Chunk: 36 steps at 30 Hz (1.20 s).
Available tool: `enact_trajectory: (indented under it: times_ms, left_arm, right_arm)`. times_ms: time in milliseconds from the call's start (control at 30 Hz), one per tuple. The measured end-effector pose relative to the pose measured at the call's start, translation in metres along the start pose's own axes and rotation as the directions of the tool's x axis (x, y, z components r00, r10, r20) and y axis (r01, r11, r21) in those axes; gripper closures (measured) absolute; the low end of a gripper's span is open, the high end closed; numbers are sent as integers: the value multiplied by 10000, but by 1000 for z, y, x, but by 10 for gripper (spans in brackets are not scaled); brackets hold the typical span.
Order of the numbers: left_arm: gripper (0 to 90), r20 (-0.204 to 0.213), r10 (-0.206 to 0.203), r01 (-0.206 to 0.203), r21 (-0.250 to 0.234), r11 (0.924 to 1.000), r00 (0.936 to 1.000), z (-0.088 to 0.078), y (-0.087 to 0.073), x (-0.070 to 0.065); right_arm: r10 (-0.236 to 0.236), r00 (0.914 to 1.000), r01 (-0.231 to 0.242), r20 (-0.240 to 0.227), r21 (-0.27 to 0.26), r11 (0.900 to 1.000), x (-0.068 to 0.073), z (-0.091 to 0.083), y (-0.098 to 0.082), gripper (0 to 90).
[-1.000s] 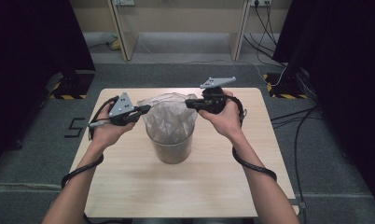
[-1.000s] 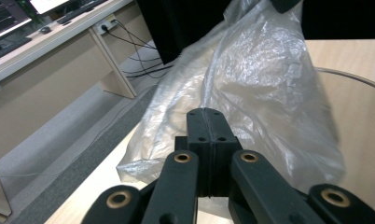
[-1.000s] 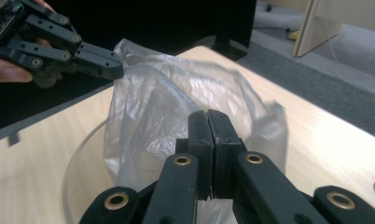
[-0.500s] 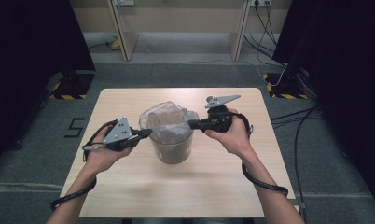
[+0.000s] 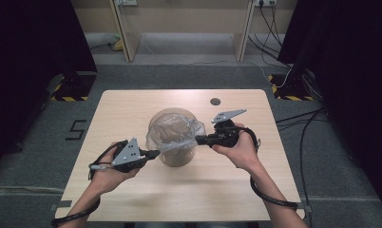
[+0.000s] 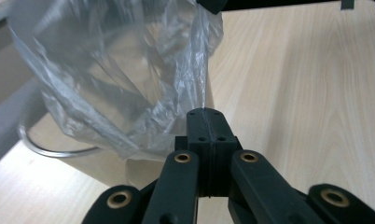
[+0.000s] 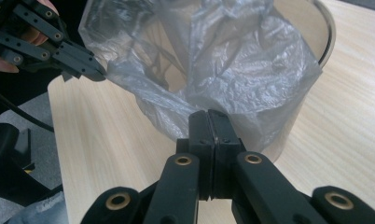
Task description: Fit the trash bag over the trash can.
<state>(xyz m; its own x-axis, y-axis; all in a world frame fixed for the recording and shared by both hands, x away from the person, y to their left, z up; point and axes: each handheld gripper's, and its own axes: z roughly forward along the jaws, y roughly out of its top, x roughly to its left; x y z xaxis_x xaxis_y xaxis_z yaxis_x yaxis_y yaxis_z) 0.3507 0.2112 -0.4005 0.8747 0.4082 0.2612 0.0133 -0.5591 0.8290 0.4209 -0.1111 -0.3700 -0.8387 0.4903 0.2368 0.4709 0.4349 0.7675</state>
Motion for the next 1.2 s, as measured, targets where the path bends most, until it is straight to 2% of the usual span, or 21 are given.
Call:
enact_trajectory:
  times_ms: [233, 367, 467, 600, 767, 867, 967, 1100, 1133, 1200]
  left_arm:
    - [899, 104, -95, 91, 347, 9994, 9999, 11, -7, -4]
    - [899, 76, 26, -29, 464, 9989, 10000, 14, -7, -6]
    - [899, 70, 130, -133, 465, 9988, 9999, 15, -5, -7]
    - [899, 120, 177, -183, 539, 9984, 9998, 18, -5, -8]
    - [899, 151, 213, -221, 558, 9982, 9997, 19, -5, -10]
    - [899, 144, 236, -244, 597, 9979, 9996, 20, -5, -10]
    - [899, 179, 277, -288, 670, 9973, 9995, 21, -6, -11]
    - [899, 224, 370, -387, 774, 9962, 9991, 23, -6, -13]
    - [899, 220, 384, -400, 778, 9962, 9990, 23, -6, -13]
    - [899, 238, 433, -451, 808, 9957, 9988, 24, -5, -13]
  right_arm:
    - [-81, 9992, 59, 396, 562, 9984, -1, 10, -9, 881]
    - [-178, 9976, 121, 669, 857, 9962, 2, 11, -11, 782]
    - [-218, 9961, 170, 860, 557, 9983, 8, 3, -9, 701]
    - [-499, 9891, 495, 1382, 58, 9988, 17, -11, -7, 629]
    - [-795, 9758, 909, 2039, -470, 9948, 26, -23, -4, 531]
    - [-890, 9580, 1151, 2726, -812, 9900, 30, -28, 0, 463]
    - [-807, 9565, 1126, 2802, -996, 9886, 29, -27, 3, 421]
    - [-730, 9600, 992, 2704, -846, 9915, 28, -18, 7, 428]
    - [-725, 9610, 983, 2669, -846, 9916, 27, -16, 7, 475]
    - [-249, 9654, 538, 2594, -1049, 9930, 23, -13, 8, 627]
